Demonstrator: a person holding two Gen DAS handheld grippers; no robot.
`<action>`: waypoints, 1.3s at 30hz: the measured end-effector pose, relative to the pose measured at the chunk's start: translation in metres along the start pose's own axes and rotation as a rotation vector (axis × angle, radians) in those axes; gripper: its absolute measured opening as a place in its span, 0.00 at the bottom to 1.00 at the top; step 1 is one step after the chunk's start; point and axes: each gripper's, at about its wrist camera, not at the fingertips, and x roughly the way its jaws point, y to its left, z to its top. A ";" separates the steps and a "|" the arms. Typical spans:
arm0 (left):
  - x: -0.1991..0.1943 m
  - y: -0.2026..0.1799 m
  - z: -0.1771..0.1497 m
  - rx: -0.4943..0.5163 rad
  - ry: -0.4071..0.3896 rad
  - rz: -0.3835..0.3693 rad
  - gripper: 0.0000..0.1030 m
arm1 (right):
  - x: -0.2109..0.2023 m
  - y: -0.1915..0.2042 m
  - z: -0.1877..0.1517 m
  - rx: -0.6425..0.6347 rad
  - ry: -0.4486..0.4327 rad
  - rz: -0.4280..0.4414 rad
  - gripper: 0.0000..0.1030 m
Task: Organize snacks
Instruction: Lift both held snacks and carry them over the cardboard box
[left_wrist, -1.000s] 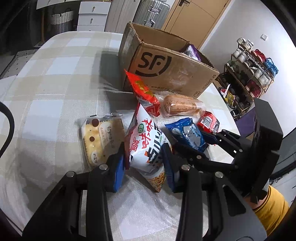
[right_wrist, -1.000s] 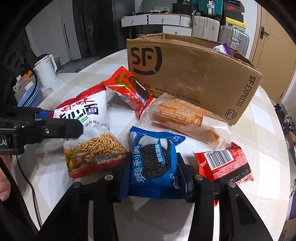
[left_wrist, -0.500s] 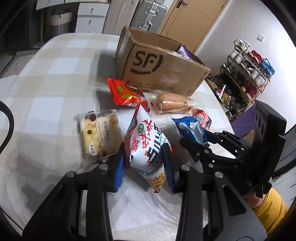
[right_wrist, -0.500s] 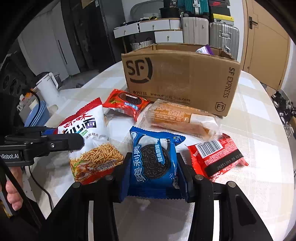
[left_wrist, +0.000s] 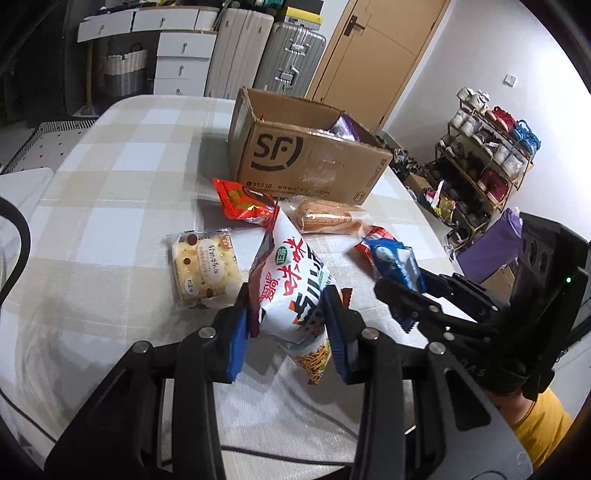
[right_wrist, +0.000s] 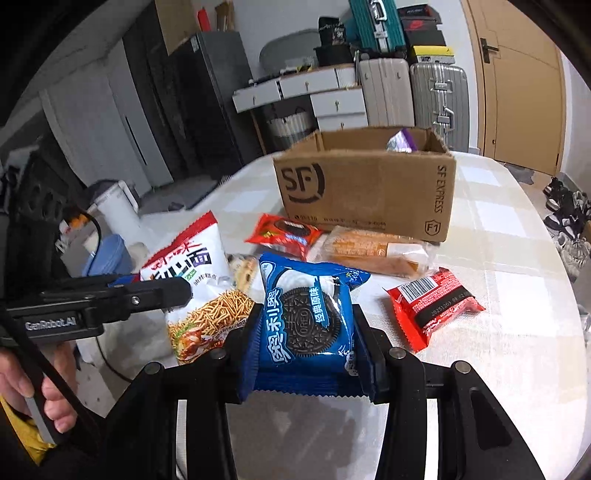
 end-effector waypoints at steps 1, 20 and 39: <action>-0.006 -0.001 -0.002 0.002 -0.008 0.001 0.33 | -0.007 0.001 -0.001 0.006 -0.014 0.004 0.43; -0.106 -0.039 -0.041 -0.020 -0.156 0.023 0.33 | -0.089 0.037 -0.020 0.013 -0.199 0.095 0.43; -0.100 -0.064 0.052 0.002 -0.196 0.036 0.33 | -0.093 0.019 0.076 -0.022 -0.254 0.075 0.43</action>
